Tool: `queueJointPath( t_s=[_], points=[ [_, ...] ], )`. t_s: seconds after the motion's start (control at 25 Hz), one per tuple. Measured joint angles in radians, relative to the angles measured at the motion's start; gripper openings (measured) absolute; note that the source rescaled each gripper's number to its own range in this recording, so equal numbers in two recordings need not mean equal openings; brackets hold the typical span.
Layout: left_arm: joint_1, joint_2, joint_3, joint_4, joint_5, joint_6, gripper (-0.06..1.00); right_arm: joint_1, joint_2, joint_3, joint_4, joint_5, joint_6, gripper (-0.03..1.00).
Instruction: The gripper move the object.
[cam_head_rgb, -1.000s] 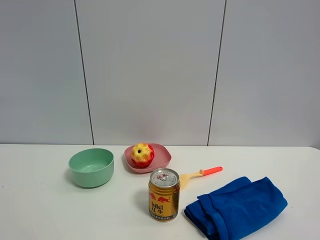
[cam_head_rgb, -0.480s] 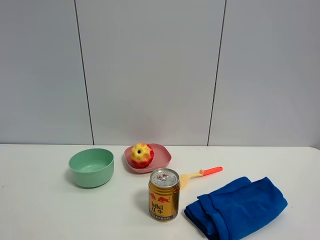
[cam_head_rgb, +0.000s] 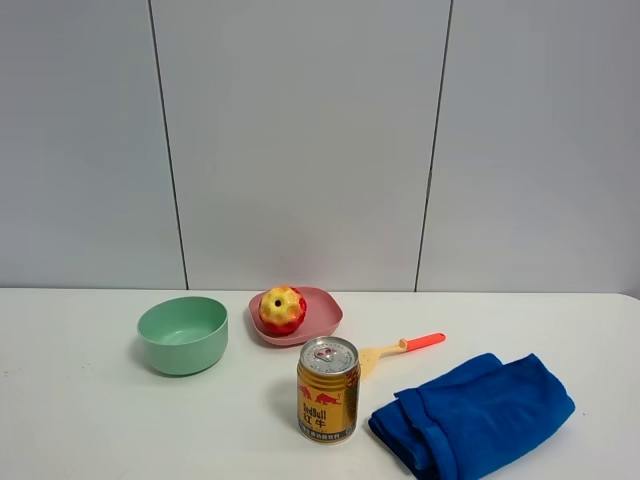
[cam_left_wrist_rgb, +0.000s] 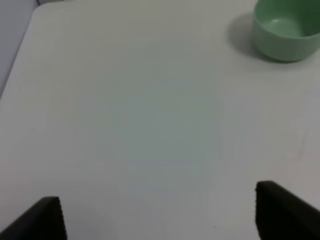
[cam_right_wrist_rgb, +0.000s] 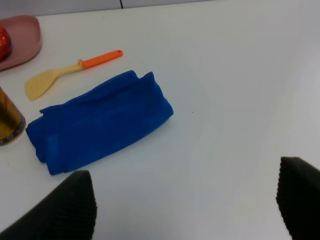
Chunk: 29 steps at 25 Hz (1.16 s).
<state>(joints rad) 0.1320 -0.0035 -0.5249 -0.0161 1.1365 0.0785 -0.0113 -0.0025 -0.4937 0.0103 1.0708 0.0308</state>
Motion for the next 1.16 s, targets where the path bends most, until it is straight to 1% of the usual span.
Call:
queueJointPath(
  t_s=[0.12,0.28,0.44,1.16],
  points=[
    [-0.029,0.0,0.026,-0.003,-0.054,-0.012,0.74,0.0,0.0,0.0,0.0,0.0,0.0,1.0],
    [-0.036,0.0,0.036,0.008,-0.07,-0.046,0.74,0.0,0.0,0.0,0.0,0.0,0.0,1.0],
    [-0.036,0.0,0.036,0.028,-0.071,-0.079,0.74,0.0,0.0,0.0,0.0,0.0,0.0,1.0],
    [-0.038,0.0,0.036,0.031,-0.071,-0.084,0.74,0.0,0.0,0.0,0.0,0.0,0.0,1.0]
  ],
)
